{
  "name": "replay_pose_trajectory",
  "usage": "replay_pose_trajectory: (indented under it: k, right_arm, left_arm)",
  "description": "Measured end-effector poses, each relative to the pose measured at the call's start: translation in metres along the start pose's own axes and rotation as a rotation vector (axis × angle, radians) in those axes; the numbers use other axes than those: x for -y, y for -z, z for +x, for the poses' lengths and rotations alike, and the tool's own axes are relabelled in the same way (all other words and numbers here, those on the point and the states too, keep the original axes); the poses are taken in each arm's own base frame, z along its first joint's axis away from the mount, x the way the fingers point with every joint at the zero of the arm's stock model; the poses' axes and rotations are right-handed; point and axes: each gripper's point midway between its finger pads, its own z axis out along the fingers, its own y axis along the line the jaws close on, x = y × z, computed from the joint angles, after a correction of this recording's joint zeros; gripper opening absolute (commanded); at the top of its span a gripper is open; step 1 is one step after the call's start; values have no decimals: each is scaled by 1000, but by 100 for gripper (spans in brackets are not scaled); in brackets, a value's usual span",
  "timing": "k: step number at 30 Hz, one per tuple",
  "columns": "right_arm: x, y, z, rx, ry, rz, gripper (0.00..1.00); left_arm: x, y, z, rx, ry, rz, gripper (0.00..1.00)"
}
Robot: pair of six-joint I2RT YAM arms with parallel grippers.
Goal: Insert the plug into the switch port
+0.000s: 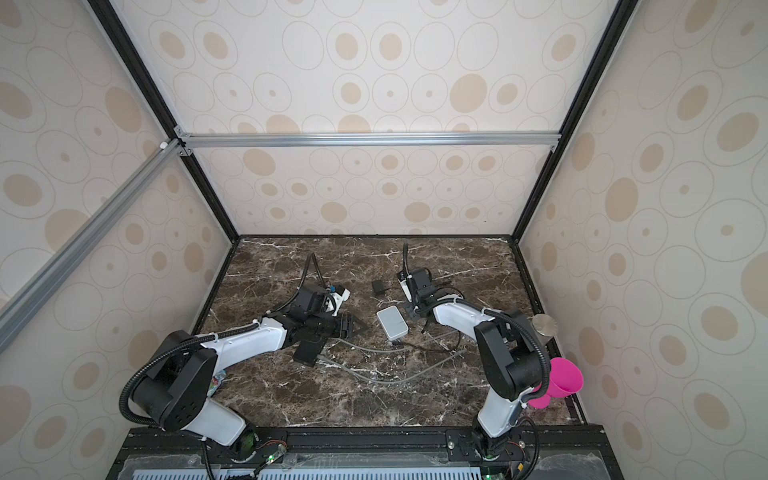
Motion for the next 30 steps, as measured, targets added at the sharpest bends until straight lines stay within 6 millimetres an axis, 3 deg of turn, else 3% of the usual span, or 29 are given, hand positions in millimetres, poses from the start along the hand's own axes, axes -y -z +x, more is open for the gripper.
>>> replay_pose_trajectory:
  k: [7, 12, 19, 21, 24, 27, 28, 30]
  right_arm:
    - [-19, -2, -13, -99, -107, -173, 0]
    - [-29, 1, 11, -209, -196, -205, 0]
    - [-41, 2, 40, -314, -264, -198, 0]
    - [-53, 4, 41, -322, -250, -211, 0]
    - [-91, 15, 34, -315, -192, -291, 0]
    - [-134, 31, 14, -253, -153, -410, 0]
    - [-141, 38, 8, -221, -154, -435, 0]
    - [-137, 49, 2, -174, -172, -444, 0]
  left_arm:
    - [12, 11, -8, 40, -35, 25, 70]
    - [15, 21, 0, 75, -2, 51, 72]
    - [3, 19, 23, 56, 83, 57, 71]
    - [1, 19, 26, 53, 88, 56, 71]
    - [3, 22, 24, 64, 76, 55, 71]
    - [3, 25, 22, 73, 58, 44, 72]
    - [3, 25, 21, 72, 54, 40, 72]
    - [3, 26, 20, 75, 47, 32, 71]
